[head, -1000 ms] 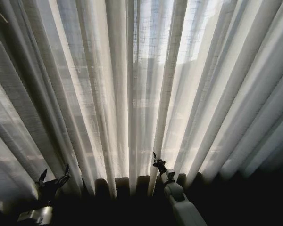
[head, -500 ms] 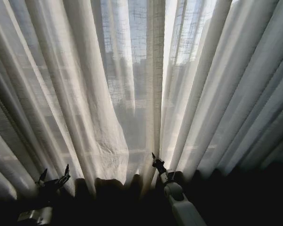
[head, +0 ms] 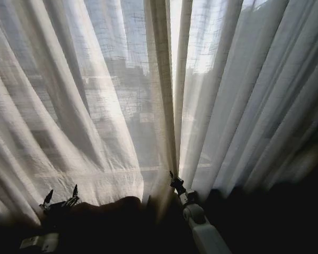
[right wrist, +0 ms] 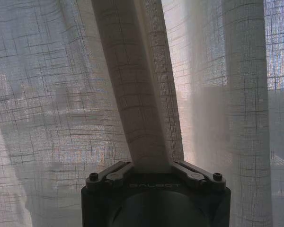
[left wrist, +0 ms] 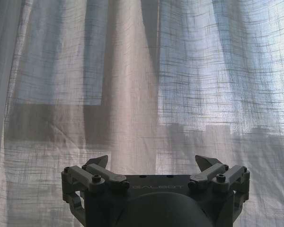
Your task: Open the curtains by pulling them apart, changing their state from closed to fully open.
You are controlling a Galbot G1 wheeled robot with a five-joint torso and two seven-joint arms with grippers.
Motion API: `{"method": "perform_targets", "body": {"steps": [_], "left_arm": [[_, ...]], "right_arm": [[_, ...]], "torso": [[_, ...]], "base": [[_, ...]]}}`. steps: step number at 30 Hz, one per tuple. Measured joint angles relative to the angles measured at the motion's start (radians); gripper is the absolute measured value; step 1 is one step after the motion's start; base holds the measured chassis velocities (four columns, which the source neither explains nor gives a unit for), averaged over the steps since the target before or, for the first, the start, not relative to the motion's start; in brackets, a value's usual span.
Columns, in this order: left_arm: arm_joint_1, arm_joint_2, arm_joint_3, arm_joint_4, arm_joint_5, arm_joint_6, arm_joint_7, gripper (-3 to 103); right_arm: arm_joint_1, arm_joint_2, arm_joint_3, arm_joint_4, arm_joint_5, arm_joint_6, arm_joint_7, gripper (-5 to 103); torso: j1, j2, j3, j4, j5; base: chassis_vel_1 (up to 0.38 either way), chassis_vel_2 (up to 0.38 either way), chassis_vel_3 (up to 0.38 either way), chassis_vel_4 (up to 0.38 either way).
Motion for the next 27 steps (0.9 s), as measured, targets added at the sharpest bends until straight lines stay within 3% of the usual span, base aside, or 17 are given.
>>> {"method": "perform_targets", "body": {"steps": [27], "left_arm": [[0.000, 0.000, 0.000, 0.000, 0.000, 0.000, 0.000, 100]], "right_arm": [[-0.007, -0.010, 0.005, 0.008, 0.013, -0.001, -0.021, 0]], "torso": [[0.000, 0.000, 0.000, 0.0000, -0.0002]], "base": [[-0.353, -0.353, 0.355, 0.351]]}}
